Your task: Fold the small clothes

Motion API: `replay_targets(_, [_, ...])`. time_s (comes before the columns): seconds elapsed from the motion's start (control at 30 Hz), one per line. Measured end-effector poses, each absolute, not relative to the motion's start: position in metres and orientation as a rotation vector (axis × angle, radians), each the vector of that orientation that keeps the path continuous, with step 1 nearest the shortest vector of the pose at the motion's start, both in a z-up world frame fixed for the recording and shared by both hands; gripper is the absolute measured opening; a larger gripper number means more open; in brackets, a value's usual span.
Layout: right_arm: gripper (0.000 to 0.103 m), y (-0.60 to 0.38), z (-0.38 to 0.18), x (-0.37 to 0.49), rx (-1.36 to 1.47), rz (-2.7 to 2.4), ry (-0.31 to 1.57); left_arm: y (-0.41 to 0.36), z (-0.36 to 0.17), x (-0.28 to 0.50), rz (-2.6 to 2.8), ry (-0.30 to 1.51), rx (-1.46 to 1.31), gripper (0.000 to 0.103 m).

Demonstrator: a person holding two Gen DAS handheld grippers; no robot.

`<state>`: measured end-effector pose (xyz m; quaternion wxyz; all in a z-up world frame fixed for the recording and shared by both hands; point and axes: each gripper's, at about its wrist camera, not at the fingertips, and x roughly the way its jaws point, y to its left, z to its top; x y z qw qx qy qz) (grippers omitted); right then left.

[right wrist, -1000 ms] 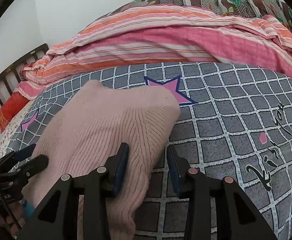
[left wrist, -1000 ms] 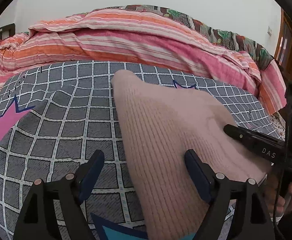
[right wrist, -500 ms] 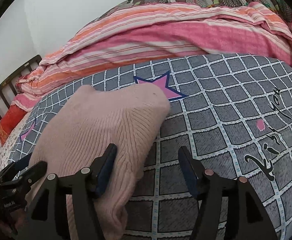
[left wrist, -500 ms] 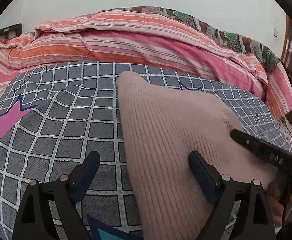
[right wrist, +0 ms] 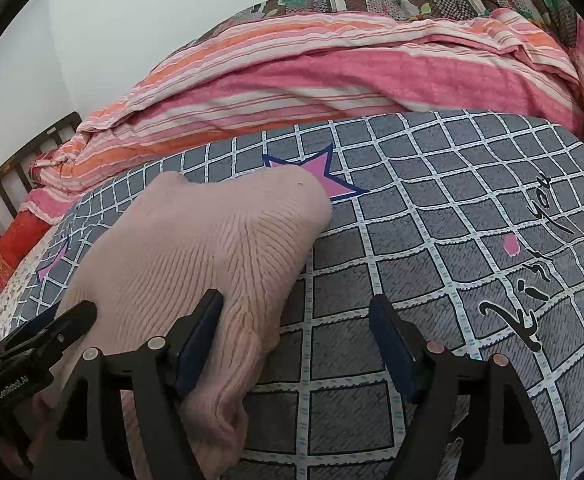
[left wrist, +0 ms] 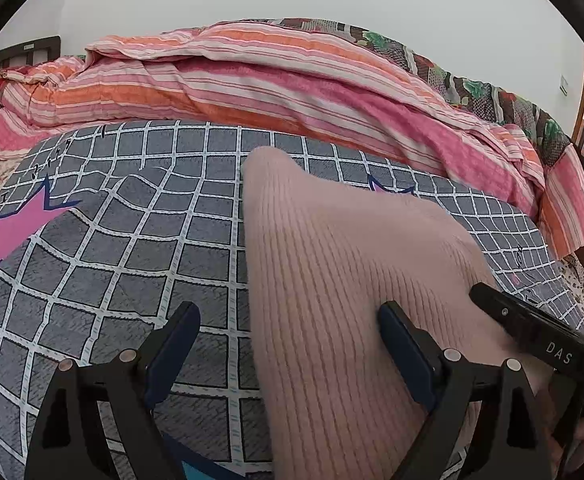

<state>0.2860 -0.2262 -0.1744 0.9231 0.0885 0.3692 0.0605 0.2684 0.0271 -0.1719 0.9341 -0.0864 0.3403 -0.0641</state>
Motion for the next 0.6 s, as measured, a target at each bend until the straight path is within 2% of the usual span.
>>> replay_targets(0.13, [0.079,-0.2286,-0.1762,0.2865,0.198,0.119,0.762,0.0266,-0.1721,0.2686,-0.131,0.698,-0.177,0.092])
replay_targets(0.6, [0.079,-0.2239,-0.1740,0.2846,0.158,0.096,0.743,0.0244,-0.1721,0.2679,-0.122,0.689,-0.158,0.092])
